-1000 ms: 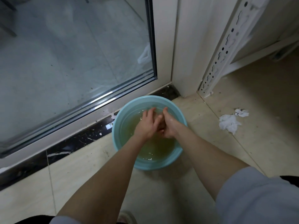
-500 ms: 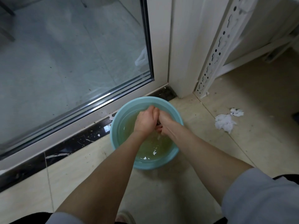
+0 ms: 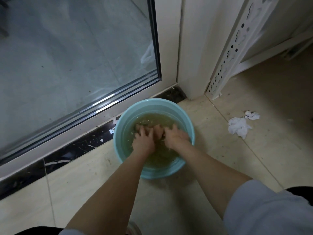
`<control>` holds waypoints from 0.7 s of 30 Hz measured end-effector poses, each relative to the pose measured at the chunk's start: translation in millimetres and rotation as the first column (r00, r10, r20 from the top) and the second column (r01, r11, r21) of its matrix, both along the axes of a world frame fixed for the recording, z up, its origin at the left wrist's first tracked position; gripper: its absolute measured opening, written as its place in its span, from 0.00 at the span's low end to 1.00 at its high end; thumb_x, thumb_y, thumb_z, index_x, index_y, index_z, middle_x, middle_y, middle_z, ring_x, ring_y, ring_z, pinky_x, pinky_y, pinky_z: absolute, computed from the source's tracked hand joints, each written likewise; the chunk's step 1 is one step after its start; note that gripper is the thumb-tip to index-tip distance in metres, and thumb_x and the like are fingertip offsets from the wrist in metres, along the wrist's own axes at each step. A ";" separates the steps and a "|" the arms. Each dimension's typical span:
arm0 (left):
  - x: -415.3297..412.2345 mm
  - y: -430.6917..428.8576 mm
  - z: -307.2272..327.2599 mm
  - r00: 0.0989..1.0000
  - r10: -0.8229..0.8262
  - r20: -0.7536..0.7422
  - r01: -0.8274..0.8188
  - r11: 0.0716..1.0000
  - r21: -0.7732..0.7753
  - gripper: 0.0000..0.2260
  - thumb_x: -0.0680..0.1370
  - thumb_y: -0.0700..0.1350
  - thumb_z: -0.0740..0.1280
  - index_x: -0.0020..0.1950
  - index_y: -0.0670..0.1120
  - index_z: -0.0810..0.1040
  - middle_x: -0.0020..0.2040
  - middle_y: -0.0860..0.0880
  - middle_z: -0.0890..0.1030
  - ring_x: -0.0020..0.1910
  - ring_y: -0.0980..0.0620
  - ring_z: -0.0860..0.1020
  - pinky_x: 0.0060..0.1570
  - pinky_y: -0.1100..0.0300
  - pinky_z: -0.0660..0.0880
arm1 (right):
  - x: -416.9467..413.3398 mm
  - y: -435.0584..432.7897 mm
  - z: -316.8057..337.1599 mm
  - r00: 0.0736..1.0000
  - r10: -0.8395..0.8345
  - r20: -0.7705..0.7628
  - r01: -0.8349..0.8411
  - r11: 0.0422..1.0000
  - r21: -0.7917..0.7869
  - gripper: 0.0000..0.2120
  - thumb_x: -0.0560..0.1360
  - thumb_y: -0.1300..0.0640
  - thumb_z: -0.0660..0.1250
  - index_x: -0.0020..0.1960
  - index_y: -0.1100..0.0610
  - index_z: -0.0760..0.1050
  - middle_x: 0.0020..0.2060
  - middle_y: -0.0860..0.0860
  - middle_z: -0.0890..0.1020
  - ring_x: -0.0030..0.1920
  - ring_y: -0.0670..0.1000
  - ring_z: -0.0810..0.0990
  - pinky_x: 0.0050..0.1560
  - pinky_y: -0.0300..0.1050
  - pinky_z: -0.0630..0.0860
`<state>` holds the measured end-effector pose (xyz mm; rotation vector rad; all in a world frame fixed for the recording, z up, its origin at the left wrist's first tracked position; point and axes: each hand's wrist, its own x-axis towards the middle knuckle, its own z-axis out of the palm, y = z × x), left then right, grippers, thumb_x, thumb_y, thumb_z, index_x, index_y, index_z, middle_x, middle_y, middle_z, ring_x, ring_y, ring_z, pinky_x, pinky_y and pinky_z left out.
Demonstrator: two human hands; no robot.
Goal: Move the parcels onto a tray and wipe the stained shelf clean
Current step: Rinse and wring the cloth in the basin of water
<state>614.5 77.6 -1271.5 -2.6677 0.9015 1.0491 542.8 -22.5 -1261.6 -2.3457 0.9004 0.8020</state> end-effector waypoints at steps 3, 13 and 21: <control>6.7 3.8 -27.2 0.966 -0.170 -0.193 0.188 0.979 0.079 0.27 0.79 0.53 0.58 0.77 0.56 0.54 0.79 0.45 0.44 0.76 0.35 0.47 0.72 0.37 0.55 | 3.3 12.0 -14.2 0.974 0.206 -0.097 -0.194 0.973 0.121 0.27 0.78 0.56 0.61 0.75 0.53 0.61 0.75 0.55 0.58 0.71 0.63 0.62 0.69 0.62 0.64; 36.1 -3.9 -23.3 0.971 0.227 -0.073 -0.229 0.973 -0.033 0.16 0.78 0.39 0.58 0.67 0.41 0.70 0.67 0.38 0.70 0.65 0.39 0.71 0.66 0.47 0.68 | 16.2 4.0 -21.9 0.999 -0.045 -0.026 0.045 0.999 0.012 0.25 0.76 0.59 0.66 0.72 0.58 0.65 0.69 0.57 0.65 0.67 0.60 0.68 0.65 0.55 0.70; 28.2 -4.9 -26.5 0.686 0.560 -0.465 -0.671 0.734 -0.107 0.11 0.72 0.35 0.70 0.53 0.34 0.78 0.47 0.39 0.79 0.45 0.44 0.77 0.48 0.51 0.76 | 20.7 1.7 -26.1 0.928 -0.371 0.041 0.354 0.909 0.219 0.11 0.77 0.52 0.65 0.53 0.59 0.77 0.48 0.56 0.81 0.51 0.58 0.80 0.45 0.45 0.73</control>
